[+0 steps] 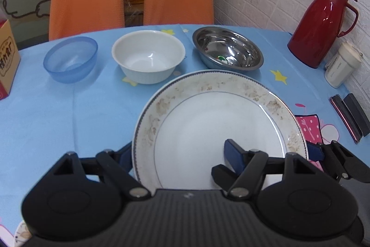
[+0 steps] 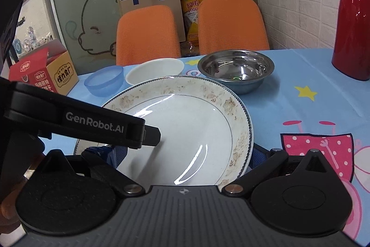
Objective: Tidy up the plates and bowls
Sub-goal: 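Grip the gold-rimmed plate rim with both tools and lift it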
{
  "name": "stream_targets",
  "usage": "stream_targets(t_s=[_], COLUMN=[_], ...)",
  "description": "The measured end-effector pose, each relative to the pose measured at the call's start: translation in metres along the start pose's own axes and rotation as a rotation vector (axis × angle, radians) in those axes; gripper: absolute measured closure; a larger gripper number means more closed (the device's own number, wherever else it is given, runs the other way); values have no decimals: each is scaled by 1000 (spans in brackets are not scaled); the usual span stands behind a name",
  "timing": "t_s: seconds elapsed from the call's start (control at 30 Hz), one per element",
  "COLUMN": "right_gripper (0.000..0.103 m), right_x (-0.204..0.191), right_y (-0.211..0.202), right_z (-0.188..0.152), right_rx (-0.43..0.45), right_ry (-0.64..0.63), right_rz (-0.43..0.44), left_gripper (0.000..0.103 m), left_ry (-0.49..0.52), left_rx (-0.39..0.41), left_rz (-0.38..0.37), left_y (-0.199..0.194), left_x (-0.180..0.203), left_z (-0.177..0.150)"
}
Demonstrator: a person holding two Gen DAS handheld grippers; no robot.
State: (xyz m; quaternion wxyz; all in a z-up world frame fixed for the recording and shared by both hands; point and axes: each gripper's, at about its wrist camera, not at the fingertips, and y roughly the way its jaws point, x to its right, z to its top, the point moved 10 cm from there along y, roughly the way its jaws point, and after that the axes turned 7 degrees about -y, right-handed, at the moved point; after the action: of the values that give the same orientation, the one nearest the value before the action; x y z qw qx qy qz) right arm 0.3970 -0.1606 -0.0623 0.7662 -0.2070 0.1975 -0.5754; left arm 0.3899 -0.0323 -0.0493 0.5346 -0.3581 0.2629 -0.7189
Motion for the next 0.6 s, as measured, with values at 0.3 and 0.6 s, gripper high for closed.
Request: stream_targets(t_s=[0.3, 0.6], right_gripper=[12, 12], right_x=[-71, -159], right_y=[-35, -50], right_z=[-3, -34], right_rx=[28, -20], right_ry=[-34, -94], right_rz=[82, 211], left_gripper=[32, 32], left_ry=[-66, -173], left_rx=[60, 90], left_rz=[72, 174], left_y=[-72, -126], left_x=[-56, -129], left_z=[-31, -87])
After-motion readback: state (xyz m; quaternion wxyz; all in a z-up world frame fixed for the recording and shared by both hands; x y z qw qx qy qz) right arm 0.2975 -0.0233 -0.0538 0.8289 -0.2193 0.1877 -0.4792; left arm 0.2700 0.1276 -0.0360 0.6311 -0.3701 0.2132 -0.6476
